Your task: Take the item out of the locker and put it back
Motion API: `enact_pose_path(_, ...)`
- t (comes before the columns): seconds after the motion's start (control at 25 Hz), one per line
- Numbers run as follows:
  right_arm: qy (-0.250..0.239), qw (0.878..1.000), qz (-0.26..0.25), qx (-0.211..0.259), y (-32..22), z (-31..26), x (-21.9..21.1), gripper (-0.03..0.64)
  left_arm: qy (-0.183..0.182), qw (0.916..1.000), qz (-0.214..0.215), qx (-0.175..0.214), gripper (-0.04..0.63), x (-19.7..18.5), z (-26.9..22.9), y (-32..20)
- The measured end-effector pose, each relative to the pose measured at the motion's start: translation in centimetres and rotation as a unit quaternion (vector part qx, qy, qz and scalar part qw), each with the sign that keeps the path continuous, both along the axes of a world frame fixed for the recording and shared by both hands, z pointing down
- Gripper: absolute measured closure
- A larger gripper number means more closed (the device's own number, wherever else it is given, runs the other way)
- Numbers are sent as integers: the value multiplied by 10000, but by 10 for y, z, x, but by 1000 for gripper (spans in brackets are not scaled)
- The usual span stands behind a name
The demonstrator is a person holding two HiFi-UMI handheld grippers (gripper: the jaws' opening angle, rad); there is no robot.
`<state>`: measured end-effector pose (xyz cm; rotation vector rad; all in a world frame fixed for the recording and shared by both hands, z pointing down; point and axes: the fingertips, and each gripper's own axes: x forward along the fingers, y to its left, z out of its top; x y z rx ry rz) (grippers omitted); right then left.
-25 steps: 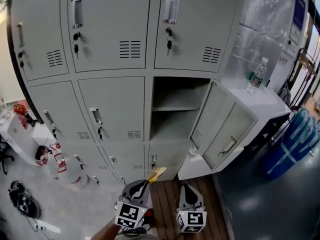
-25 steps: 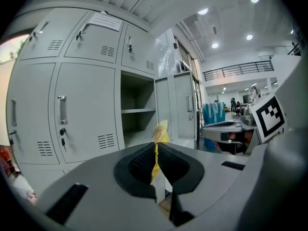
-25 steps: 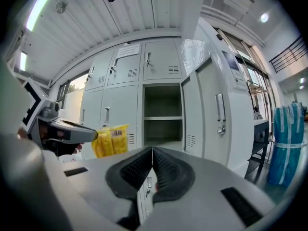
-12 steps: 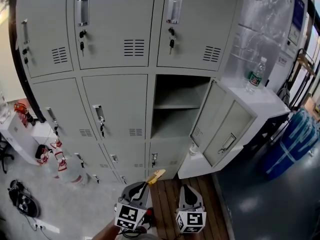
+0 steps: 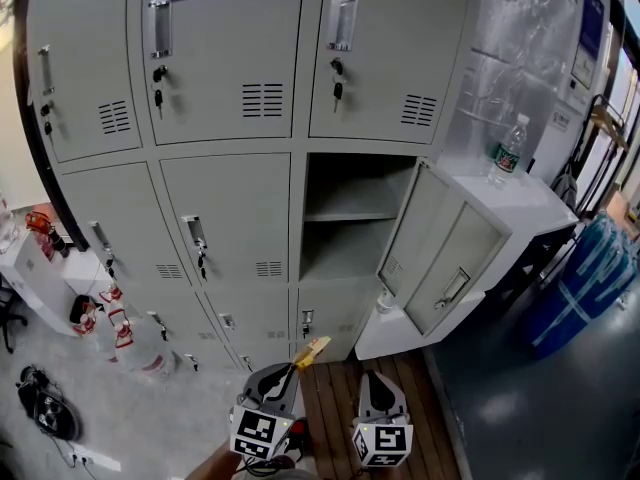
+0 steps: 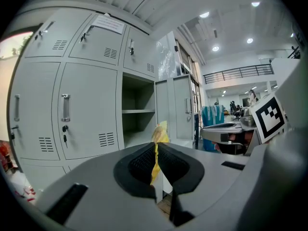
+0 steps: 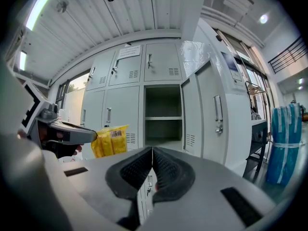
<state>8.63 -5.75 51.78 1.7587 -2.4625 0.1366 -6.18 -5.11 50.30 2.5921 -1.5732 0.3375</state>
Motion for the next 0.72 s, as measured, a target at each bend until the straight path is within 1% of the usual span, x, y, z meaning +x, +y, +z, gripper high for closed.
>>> enact_pose_path(0.24,-5,10000,14,29,-1,-3,-2,598,24,10000,28,2,561,-1,-1,-3)
enact_pose_path(0.4,6,9999,30,116,-8,-12,-3,598,48,9999,66,128,561,-1,-13,-12)
enact_pose_path(0.72,9,9989,113,447,-49,-47,0,598,127,9988,133,457,561,5,-47,-59)
